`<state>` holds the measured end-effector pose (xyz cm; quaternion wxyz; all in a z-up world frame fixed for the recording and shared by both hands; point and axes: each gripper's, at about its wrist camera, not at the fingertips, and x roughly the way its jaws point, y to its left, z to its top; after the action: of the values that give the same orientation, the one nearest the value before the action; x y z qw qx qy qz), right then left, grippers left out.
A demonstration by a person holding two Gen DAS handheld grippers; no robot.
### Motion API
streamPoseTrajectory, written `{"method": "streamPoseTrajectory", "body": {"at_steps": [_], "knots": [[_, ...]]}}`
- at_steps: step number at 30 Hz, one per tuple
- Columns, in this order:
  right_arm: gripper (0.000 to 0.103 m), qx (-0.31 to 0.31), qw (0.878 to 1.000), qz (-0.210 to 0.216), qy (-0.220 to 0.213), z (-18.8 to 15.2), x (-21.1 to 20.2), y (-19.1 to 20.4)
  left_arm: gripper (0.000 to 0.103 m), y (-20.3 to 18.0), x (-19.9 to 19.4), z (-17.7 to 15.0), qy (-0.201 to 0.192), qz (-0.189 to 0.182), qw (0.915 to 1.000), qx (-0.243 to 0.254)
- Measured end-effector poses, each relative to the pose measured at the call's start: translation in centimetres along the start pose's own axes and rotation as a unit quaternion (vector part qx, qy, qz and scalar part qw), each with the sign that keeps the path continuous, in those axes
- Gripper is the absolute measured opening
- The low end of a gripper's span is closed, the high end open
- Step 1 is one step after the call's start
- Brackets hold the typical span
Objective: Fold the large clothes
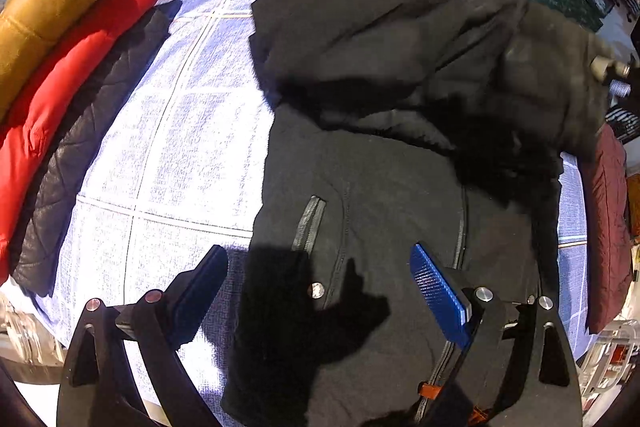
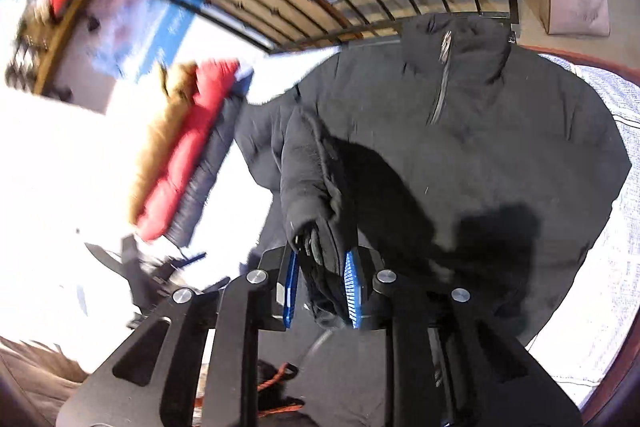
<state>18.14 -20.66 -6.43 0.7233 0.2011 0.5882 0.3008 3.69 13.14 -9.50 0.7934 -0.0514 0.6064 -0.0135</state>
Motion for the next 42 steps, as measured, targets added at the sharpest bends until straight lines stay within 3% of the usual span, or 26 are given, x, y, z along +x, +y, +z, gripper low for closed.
{"method": "streamPoseTrajectory", "body": {"at_steps": [2, 9, 13, 19, 23, 24, 25, 28, 32, 35, 37, 42], "knots": [[0.02, 0.032, 0.999, 0.016, -0.017, 1.3, -1.4, -2.0, 0.09, 0.5, 0.2, -0.1, 0.004, 0.001, 0.9999, -0.01], [0.02, 0.119, 0.989, -0.082, -0.011, 2.7, -1.3, -10.0, 0.09, 1.7, 0.4, 0.3, 0.0, 0.019, 0.9996, -0.022], [0.021, 0.207, 0.974, -0.087, -0.029, 1.9, -0.6, -14.6, 0.09, 1.9, 0.7, 1.1, 0.0, 0.028, 0.9994, -0.019], [0.025, 0.263, 0.959, -0.092, -0.048, 1.0, 1.0, -16.7, 0.09, 1.1, 1.1, 2.4, -0.004, 0.035, 0.9994, -0.001], [0.038, 0.284, 0.95, -0.113, -0.064, 0.6, 0.3, -17.1, 0.09, 0.1, 1.4, 3.1, -0.01, 0.037, 0.9992, 0.013], [0.05, 0.279, 0.949, -0.127, -0.066, 0.6, 0.1, -16.8, 0.09, -0.1, 1.5, 3.2, -0.013, 0.039, 0.999, 0.016], [0.055, 0.273, 0.949, -0.142, -0.068, 0.4, -0.1, -16.5, 0.09, -0.3, 1.5, 3.3, -0.016, 0.041, 0.9988, 0.019], [0.057, 0.22, 0.95, -0.201, -0.096, -0.3, -1.5, -14.6, 0.09, -0.9, 1.8, 3.8, -0.021, 0.045, 0.9983, 0.031], [0.061, 0.104, 0.94, -0.294, -0.141, -1.5, -2.1, -9.6, 0.09, -1.7, 2.3, 5.5, -0.03, 0.054, 0.9963, 0.06], [0.066, 0.018, 0.942, -0.308, -0.133, -2.3, 0.2, -6.0, 0.09, -2.1, 2.6, 8.0, -0.045, 0.052, 0.9955, 0.066], [0.067, -0.041, 0.946, -0.307, -0.098, -2.8, 3.2, -4.0, 0.09, -2.8, 3.1, 9.9, -0.055, 0.051, 0.9944, 0.075], [0.067, -0.039, 0.949, -0.306, -0.064, -2.0, 7.7, -4.1, 0.09, -6.1, 5.4, 14.5, -0.07, 0.059, 0.9877, 0.126]]}}
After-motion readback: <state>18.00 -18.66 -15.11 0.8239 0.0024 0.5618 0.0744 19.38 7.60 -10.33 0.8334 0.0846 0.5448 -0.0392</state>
